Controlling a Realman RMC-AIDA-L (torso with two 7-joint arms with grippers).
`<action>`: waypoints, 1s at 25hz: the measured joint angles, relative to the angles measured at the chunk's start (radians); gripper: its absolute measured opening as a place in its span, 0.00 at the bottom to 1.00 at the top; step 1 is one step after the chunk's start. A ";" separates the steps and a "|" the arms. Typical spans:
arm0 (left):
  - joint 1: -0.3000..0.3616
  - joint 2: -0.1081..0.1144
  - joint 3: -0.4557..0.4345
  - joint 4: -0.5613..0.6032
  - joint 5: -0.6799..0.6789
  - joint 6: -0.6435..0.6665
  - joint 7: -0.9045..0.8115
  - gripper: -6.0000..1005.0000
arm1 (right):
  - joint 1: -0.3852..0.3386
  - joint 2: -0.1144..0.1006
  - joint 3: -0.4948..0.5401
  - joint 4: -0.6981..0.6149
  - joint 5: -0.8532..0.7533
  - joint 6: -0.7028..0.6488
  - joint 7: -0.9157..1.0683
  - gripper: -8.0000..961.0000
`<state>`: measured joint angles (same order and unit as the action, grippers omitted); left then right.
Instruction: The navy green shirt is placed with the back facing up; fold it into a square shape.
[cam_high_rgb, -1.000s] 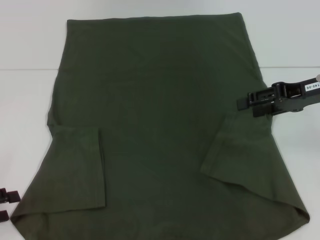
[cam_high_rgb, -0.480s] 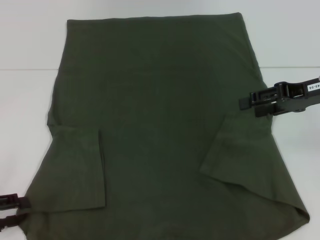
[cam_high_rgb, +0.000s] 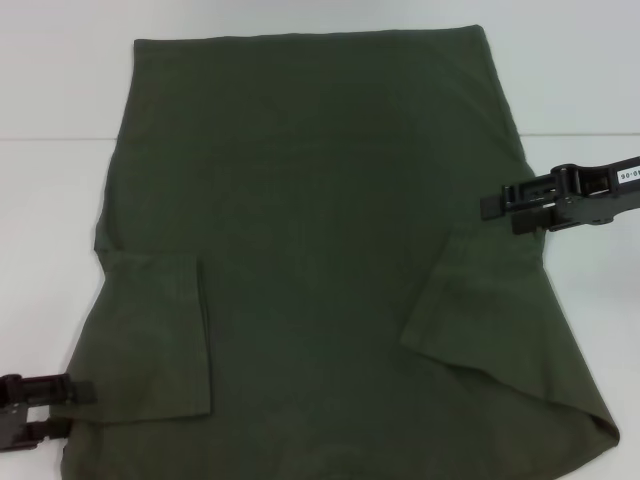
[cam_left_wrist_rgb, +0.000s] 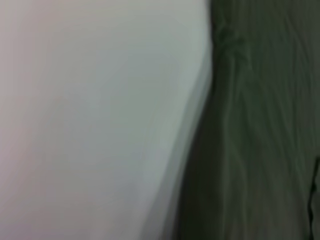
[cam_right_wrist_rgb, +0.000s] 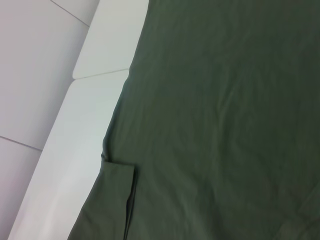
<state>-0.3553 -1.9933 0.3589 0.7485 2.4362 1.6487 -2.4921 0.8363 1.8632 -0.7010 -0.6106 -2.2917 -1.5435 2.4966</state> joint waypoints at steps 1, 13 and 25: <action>-0.007 -0.003 0.000 0.000 0.000 0.001 0.001 0.70 | 0.000 0.000 0.000 0.000 0.001 0.000 0.000 0.80; -0.035 -0.015 0.035 0.014 0.003 -0.012 -0.013 0.71 | -0.011 -0.005 0.005 0.000 0.004 -0.004 0.000 0.80; -0.038 -0.019 0.051 0.025 0.003 -0.019 -0.023 0.21 | -0.013 -0.008 0.015 0.000 0.005 -0.006 0.000 0.80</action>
<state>-0.3932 -2.0124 0.4104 0.7730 2.4395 1.6295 -2.5153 0.8230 1.8549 -0.6857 -0.6105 -2.2871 -1.5497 2.4968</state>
